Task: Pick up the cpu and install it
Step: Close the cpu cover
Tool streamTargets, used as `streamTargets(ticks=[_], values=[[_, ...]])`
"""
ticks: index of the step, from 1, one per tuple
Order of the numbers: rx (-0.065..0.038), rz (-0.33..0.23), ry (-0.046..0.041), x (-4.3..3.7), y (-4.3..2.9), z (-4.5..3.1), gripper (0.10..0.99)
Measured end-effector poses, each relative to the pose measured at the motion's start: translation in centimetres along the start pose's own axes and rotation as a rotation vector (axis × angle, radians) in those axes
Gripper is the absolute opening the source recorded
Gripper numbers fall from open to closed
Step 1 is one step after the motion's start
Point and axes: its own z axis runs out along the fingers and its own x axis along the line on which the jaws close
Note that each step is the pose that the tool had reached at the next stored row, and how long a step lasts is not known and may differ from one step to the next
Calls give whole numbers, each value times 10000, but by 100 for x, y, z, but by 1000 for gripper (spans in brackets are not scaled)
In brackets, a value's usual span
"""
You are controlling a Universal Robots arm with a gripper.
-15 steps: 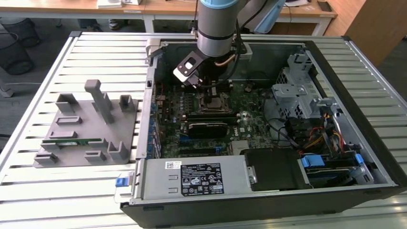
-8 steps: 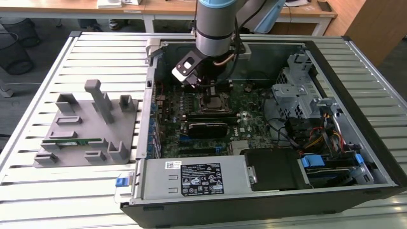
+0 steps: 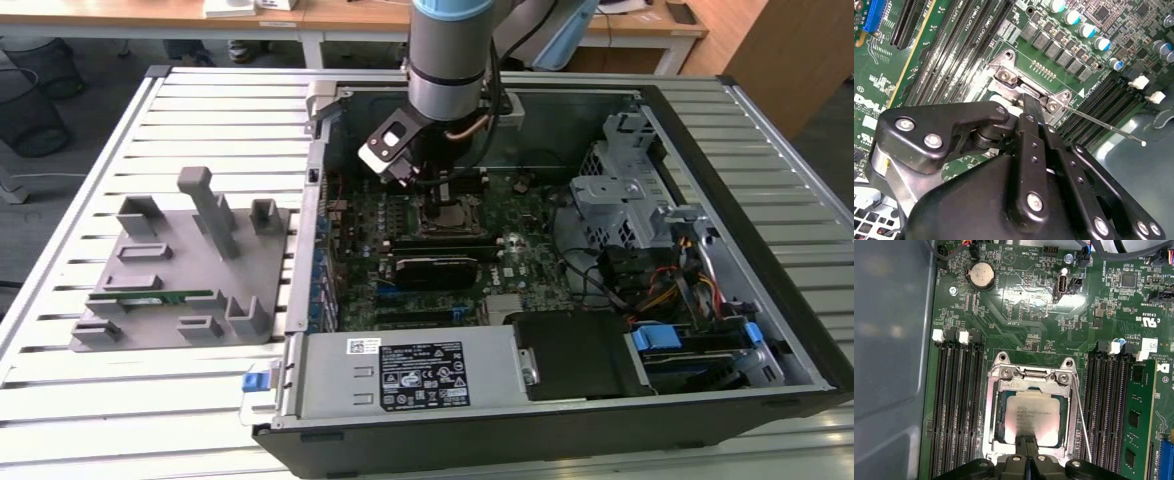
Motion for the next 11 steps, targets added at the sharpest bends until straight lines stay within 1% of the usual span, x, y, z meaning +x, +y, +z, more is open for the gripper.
streamTargets(ticks=[4, 8, 10, 11], values=[[-1, 2, 5, 0, 15, 11, 106], [-9, 0, 37, -2, 38, 9, 106], [-24, -1, 60, 2, 41, -9, 106], [-14, -1, 50, 1, 40, -33, 106]])
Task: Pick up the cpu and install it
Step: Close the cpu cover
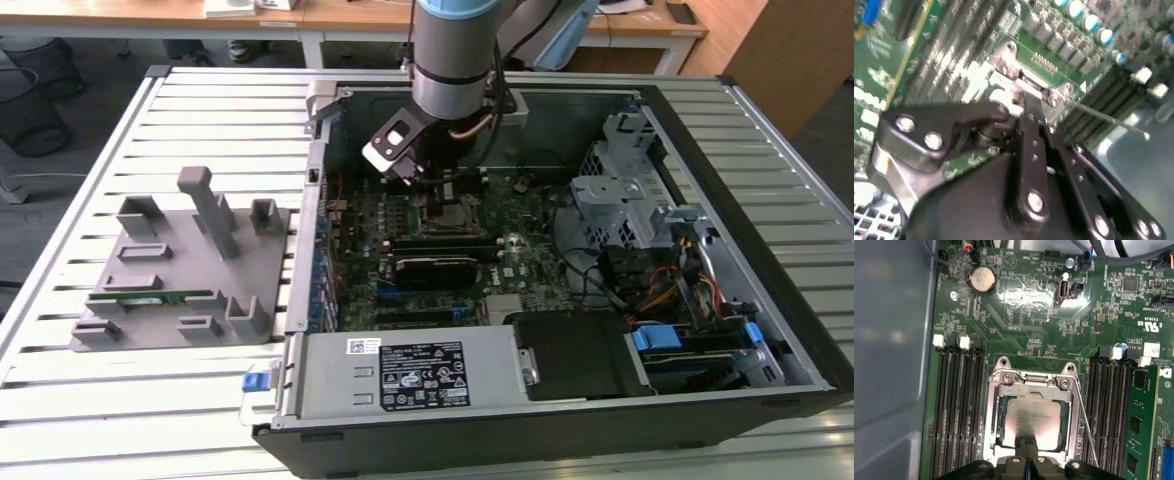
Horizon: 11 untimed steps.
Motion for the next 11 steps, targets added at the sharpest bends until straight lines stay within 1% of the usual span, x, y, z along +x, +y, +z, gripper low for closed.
streamTargets(ticks=[2, 6, 11], values=[[4, 0, -5, 0, -1, -45, 106], [6, 0, -7, -2, 13, -51, 106], [5, 1, -7, -5, 57, -51, 106]])
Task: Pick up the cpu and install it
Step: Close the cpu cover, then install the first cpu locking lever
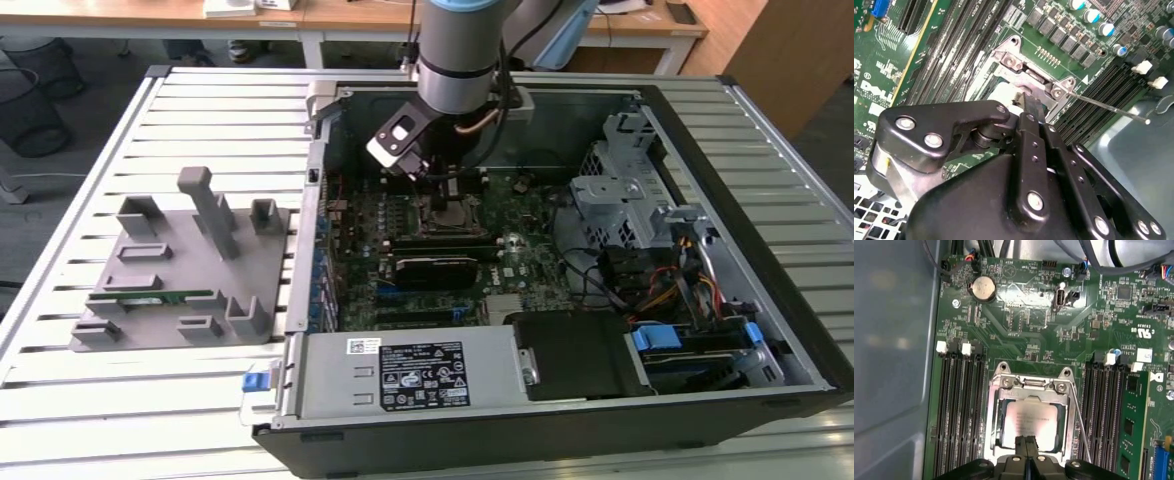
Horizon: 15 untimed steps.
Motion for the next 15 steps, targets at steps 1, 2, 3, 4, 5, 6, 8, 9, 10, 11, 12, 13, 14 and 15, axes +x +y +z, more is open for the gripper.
streamTargets(ticks=[1, 2, 3, 4, 5, 6, 8, 9, 10, 11, 12, 13, 14, 15], values=[[1, -1, 0, -1, 6, 0, 106], [0, -1, 0, -1, 14, 0, 106], [0, 0, 0, -2, 22, 0, 106], [0, 0, 0, -2, 29, 0, 106], [0, 0, 0, -3, 36, 0, 106], [0, -1, 0, -3, 43, -1, 106], [1, -1, 0, -4, 56, -1, 106], [0, -1, 0, -5, 62, -1, 106], [0, -1, 0, -5, 68, -1, 106], [0, -1, 0, -6, 76, -1, 106], [0, 0, 0, -6, 78, -1, 106], [0, 0, 1, -6, 79, -1, 106], [0, 1, 0, -6, 80, -1, 106], [1, 1, 0, -6, 80, -1, 106]])
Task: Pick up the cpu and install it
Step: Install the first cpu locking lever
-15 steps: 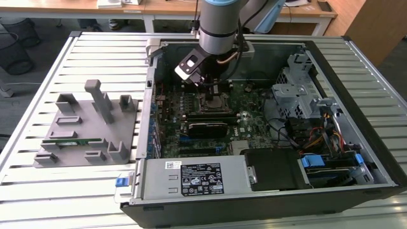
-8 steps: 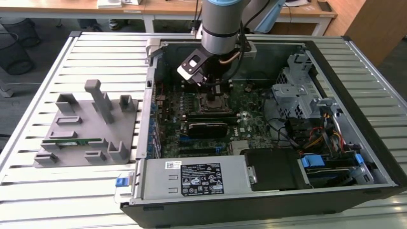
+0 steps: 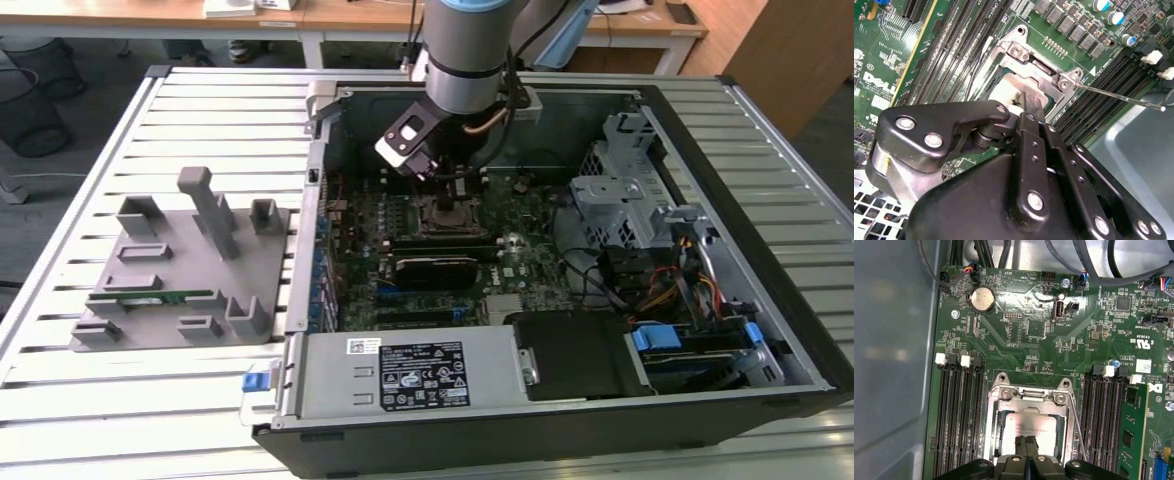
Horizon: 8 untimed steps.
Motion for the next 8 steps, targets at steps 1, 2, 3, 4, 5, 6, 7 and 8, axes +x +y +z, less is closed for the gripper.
streamTargets(ticks=[1, 2, 3, 4, 5, 6, 7, 8], values=[[0, -3, -1, 0, 3, -1, 106], [1, -1, -2, 0, 4, -4, 106], [0, -1, -1, 0, 3, -7, 106], [0, -1, 0, 0, 3, -12, 106], [0, -1, -1, 0, 3, -19, 106], [0, -1, 0, 0, 3, -26, 106], [-1, -1, 1, 1, 3, -33, 106], [-1, -1, 1, 1, 3, -40, 106]])
